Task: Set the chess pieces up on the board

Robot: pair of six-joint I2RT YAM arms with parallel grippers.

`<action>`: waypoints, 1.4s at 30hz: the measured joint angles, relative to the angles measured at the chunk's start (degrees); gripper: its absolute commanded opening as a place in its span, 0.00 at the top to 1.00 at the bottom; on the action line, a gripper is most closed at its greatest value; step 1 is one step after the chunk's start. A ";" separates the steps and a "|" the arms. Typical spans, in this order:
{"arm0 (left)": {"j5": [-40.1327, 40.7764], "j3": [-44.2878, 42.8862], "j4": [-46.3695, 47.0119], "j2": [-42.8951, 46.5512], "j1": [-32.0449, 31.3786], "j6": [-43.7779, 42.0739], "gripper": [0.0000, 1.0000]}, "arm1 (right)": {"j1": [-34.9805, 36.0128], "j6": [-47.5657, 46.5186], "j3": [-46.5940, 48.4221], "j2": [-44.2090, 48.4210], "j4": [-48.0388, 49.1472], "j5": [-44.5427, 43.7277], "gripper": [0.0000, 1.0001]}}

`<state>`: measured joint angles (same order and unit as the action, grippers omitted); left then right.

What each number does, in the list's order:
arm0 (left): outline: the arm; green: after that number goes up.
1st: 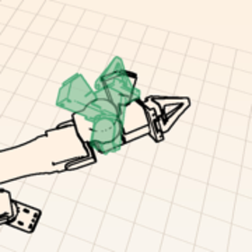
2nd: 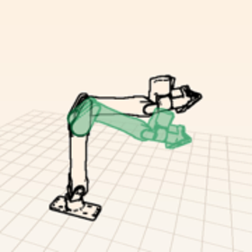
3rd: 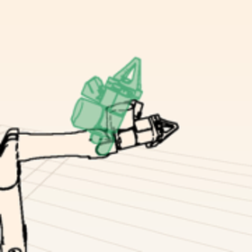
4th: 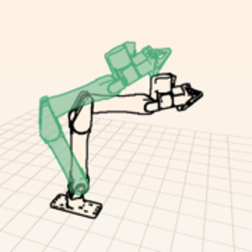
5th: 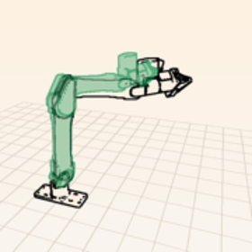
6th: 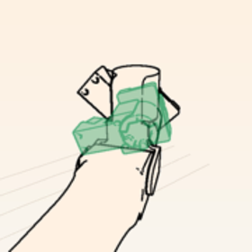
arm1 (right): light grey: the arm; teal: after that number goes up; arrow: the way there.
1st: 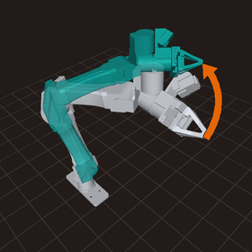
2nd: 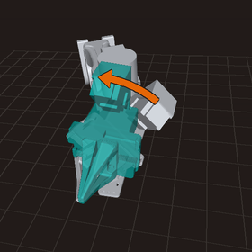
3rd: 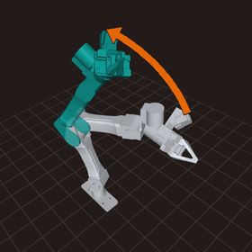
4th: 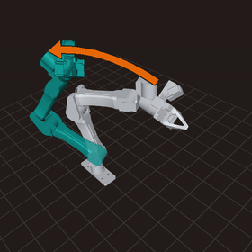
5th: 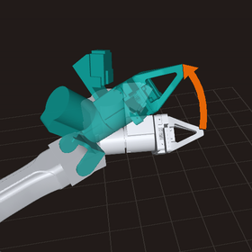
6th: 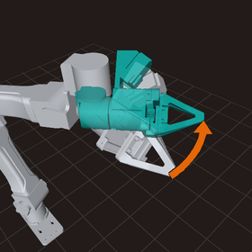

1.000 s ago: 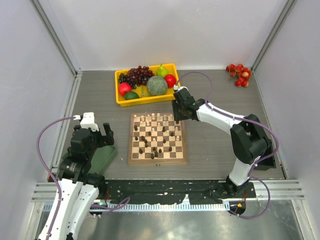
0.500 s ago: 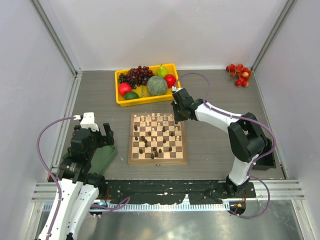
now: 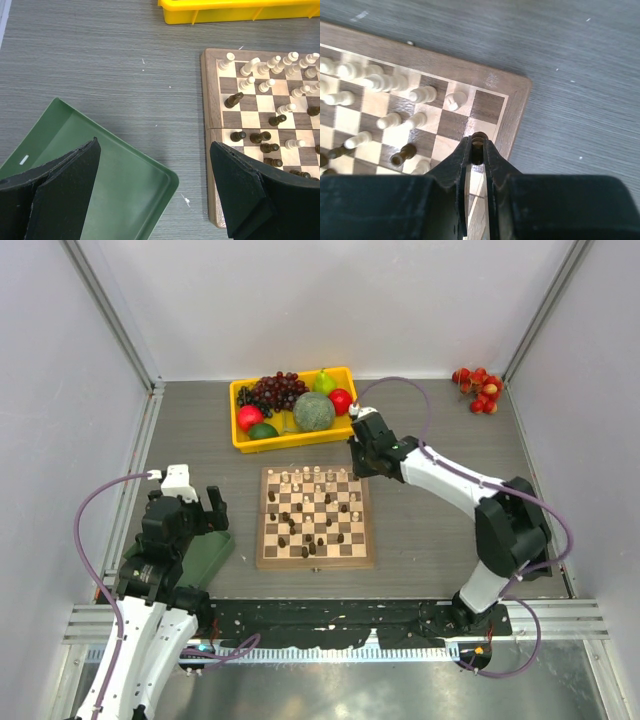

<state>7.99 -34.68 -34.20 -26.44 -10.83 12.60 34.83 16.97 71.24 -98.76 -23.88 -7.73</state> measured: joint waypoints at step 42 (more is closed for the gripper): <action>0.48 0.02 0.00 -2.03 0.00 0.00 0.01 | 29.42 18.67 -24.35 25.33 -3.82 -9.92 0.91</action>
<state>8.47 -34.65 -34.20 -28.47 -10.83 12.60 64.25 35.64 46.89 -73.43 -27.70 -17.65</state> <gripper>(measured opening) 0.991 0.173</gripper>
